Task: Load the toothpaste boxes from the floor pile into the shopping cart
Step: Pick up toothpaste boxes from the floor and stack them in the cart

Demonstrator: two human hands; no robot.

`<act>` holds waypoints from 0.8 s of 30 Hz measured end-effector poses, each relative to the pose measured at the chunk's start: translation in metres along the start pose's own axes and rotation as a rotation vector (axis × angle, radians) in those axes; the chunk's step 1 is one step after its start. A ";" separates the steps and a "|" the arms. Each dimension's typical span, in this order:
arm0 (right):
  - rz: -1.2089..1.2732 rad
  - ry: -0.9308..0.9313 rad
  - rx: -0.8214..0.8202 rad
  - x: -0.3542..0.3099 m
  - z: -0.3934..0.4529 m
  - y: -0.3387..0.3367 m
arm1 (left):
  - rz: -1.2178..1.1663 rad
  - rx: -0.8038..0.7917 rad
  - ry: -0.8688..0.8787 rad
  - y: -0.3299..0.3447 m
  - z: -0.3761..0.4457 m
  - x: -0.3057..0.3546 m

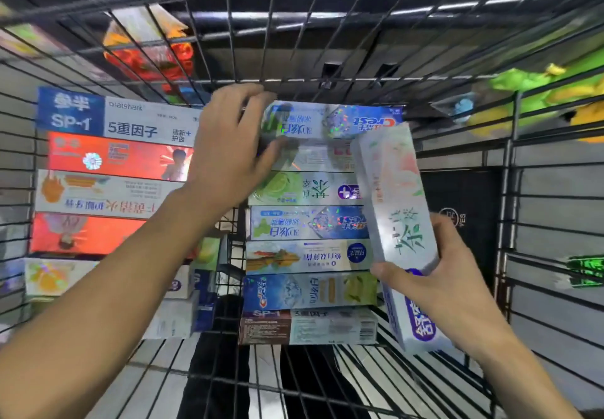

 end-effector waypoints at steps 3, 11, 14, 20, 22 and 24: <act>-0.249 -0.115 -0.065 -0.004 0.015 0.001 | 0.094 0.113 0.059 -0.030 -0.006 -0.006; -0.934 -0.412 -0.278 -0.008 0.076 0.028 | 0.259 0.080 0.070 -0.036 -0.010 -0.012; -0.995 -0.506 -0.311 -0.007 0.094 0.038 | 0.261 0.048 0.024 -0.029 -0.011 -0.014; -1.085 -0.609 -0.207 -0.003 0.127 0.046 | 0.137 -0.039 -0.017 -0.023 -0.013 -0.017; -1.105 -0.631 -0.188 -0.004 0.134 0.046 | 0.140 -0.070 -0.029 -0.021 -0.015 -0.020; -1.114 -0.660 -0.135 -0.004 0.139 0.046 | 0.142 -0.088 -0.037 -0.019 -0.017 -0.021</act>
Point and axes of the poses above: each hand's wrist, its own z-axis towards the middle knuckle, its own y-axis out of the palm, x = y × z, the point moved 1 cm from there along z, towards the middle knuckle, and after that the axes turned 8 degrees about -y, right-handed, at the moved point
